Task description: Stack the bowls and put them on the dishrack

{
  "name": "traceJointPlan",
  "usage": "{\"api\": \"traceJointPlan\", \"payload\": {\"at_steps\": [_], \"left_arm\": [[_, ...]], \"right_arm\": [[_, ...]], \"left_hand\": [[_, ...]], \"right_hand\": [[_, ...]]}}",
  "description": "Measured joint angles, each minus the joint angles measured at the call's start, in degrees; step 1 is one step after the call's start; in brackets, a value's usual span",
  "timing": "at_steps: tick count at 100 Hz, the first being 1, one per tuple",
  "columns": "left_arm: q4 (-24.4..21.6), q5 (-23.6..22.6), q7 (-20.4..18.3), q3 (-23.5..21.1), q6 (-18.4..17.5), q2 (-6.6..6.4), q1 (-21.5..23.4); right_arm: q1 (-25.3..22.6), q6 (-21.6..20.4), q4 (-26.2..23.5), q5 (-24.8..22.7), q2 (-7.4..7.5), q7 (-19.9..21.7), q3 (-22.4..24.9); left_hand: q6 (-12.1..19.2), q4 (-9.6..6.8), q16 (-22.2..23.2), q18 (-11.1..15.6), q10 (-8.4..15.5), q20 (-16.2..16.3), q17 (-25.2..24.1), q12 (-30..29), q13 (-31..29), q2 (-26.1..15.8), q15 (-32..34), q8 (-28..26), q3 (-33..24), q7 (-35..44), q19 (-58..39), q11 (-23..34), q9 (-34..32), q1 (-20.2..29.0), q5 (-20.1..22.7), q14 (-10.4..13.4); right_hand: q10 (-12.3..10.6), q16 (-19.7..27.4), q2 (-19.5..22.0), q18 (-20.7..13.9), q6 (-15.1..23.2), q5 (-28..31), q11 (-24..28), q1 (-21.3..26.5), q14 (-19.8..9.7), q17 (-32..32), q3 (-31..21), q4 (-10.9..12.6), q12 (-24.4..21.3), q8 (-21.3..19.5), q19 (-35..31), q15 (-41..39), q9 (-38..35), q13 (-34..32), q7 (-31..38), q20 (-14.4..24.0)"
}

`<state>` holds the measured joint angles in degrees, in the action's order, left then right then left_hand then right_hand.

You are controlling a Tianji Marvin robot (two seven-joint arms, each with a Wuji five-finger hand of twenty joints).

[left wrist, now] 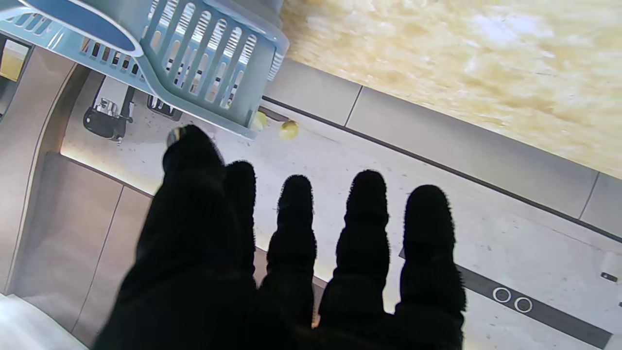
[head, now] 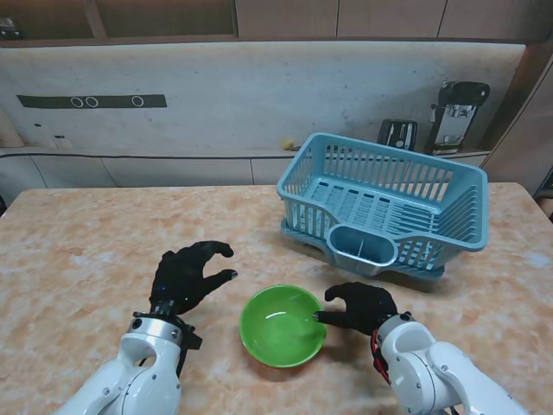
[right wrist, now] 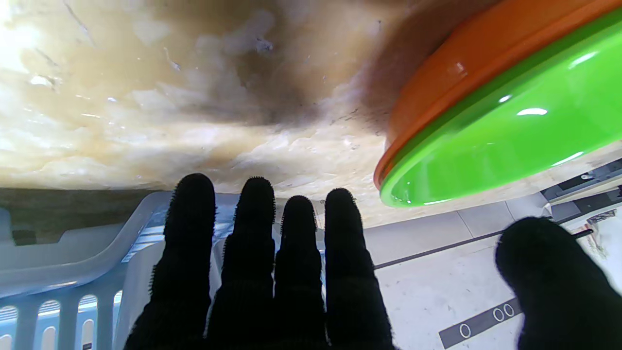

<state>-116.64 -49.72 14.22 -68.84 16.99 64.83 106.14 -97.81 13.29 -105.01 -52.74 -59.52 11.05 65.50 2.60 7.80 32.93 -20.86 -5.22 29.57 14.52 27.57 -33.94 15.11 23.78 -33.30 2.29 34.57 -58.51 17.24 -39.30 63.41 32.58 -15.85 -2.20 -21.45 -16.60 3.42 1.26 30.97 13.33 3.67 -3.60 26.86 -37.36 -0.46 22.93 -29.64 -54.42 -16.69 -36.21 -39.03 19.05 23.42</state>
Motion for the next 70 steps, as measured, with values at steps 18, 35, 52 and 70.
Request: {"api": "traceJointPlan", "payload": {"at_steps": [18,35,52,70], "left_arm": [[0.00,0.01,0.13,-0.41,0.25,0.02,0.34],[0.11,0.40,0.77,-0.43,0.37,0.10,0.31],[0.37,0.85,0.39,-0.45,0.38,0.11,0.13],[0.73,0.84,-0.06,-0.47,0.44,0.10,-0.03]], "right_arm": [[2.89,3.83,1.36,0.97,0.00,0.98,-3.11],[6.42,7.98,3.53,2.88,-0.07,1.15,-6.56],[9.45,9.25,6.36,7.31,-0.35,1.06,-8.73],[12.05,10.26,9.07,9.98,-0.76,0.17,-10.91]], "left_hand": [[0.00,0.00,0.00,-0.01,0.00,0.00,0.00,0.00,0.00,0.00,0.00,0.00,0.00,0.00,0.00,-0.01,0.00,0.00,0.00,-0.01],[0.01,0.00,0.00,-0.01,0.00,0.00,0.00,0.00,0.00,0.00,0.03,-0.03,0.00,0.00,0.00,-0.01,0.00,0.00,0.00,-0.01],[0.01,0.00,0.13,-0.02,0.00,0.00,0.00,0.00,0.00,0.00,0.05,-0.04,-0.01,0.00,0.00,-0.01,0.00,0.00,0.01,-0.01],[0.02,0.00,0.18,-0.02,0.00,0.00,0.00,0.00,0.00,0.00,0.09,-0.05,-0.01,0.15,0.01,-0.01,0.00,0.00,0.01,-0.02]], "right_hand": [[0.63,0.00,0.00,0.01,-0.65,0.00,1.21,-0.01,0.24,-0.01,-0.13,0.01,0.00,0.00,-0.53,-0.01,0.03,0.01,-0.39,-0.44],[1.21,0.00,0.00,0.01,-0.77,0.03,4.16,-0.01,0.75,0.36,-0.83,0.01,1.35,-1.03,-1.49,-1.63,0.70,0.00,0.16,-0.67],[1.26,0.00,0.00,0.01,-0.81,0.18,6.87,-0.01,0.88,1.64,-0.84,0.01,2.86,-2.89,-2.73,-3.88,0.70,-0.13,1.08,-1.42],[1.26,-0.64,0.00,-0.52,-0.82,0.96,10.17,-0.01,0.88,3.98,-0.86,0.01,4.71,-4.91,-4.86,-7.77,0.69,-1.19,3.08,-1.91]]}}
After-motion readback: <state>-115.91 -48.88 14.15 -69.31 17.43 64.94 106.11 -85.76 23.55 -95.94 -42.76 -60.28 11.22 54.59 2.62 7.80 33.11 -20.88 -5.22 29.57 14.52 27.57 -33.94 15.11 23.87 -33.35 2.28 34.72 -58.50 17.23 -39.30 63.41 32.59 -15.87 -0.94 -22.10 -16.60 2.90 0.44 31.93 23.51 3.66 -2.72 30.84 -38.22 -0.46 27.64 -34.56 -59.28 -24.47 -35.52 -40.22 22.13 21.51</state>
